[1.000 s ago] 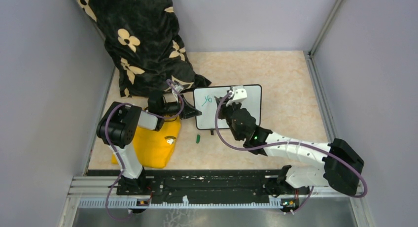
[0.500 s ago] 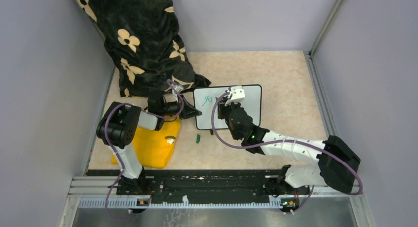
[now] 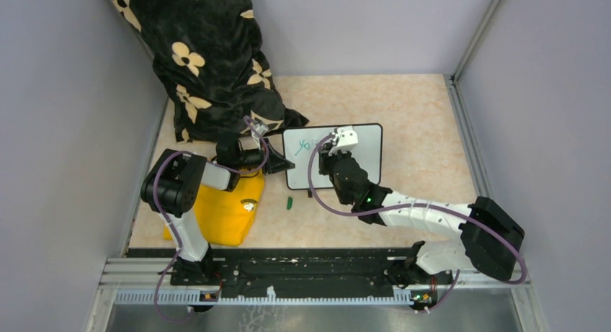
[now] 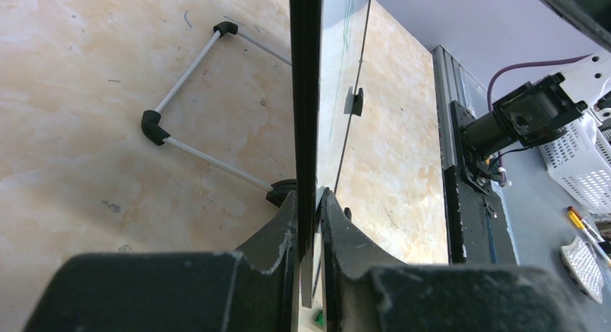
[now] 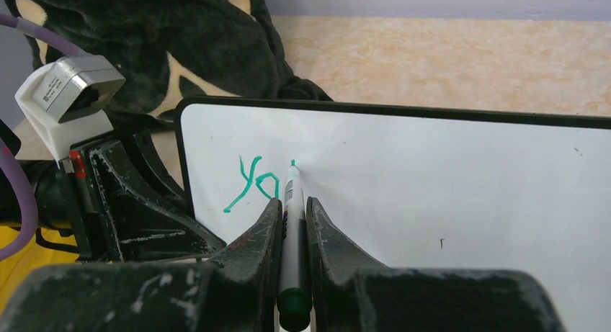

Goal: Write a sentence on the whiteboard

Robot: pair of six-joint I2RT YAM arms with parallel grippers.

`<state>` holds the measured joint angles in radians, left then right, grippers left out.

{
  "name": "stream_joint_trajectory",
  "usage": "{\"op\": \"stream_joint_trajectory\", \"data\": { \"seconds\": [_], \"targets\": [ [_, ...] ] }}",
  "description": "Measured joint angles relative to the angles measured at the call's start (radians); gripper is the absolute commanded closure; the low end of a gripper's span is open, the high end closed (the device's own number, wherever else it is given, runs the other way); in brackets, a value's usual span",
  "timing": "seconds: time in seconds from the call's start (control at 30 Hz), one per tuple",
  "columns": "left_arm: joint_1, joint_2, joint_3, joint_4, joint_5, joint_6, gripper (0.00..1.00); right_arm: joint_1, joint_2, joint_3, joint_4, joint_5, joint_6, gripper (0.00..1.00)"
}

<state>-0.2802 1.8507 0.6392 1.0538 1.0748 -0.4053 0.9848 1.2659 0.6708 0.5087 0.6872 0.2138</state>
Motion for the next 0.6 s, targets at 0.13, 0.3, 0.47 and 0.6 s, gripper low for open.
{"op": "stream_joint_trajectory", "data": {
  "seconds": [0.13, 0.3, 0.47, 0.6],
  "targets": [
    [0.000, 0.000, 0.000, 0.000, -0.002, 0.000, 1.00, 0.000, -0.001, -0.020, 0.003, -0.004, 0.015, 1.00],
    [-0.001, 0.000, 0.002, -0.001, -0.003, 0.000, 1.00, 0.000, -0.015, -0.049, 0.003, -0.014, 0.035, 1.00],
    [-0.002, 0.000, 0.002, -0.001, -0.003, 0.000, 1.00, 0.000, -0.034, -0.072, -0.003, -0.015, 0.051, 1.00],
    [-0.002, 0.000, 0.002, -0.001, -0.003, 0.000, 1.00, 0.000, -0.049, -0.082, -0.012, -0.006, 0.052, 1.00]
  ]
}}
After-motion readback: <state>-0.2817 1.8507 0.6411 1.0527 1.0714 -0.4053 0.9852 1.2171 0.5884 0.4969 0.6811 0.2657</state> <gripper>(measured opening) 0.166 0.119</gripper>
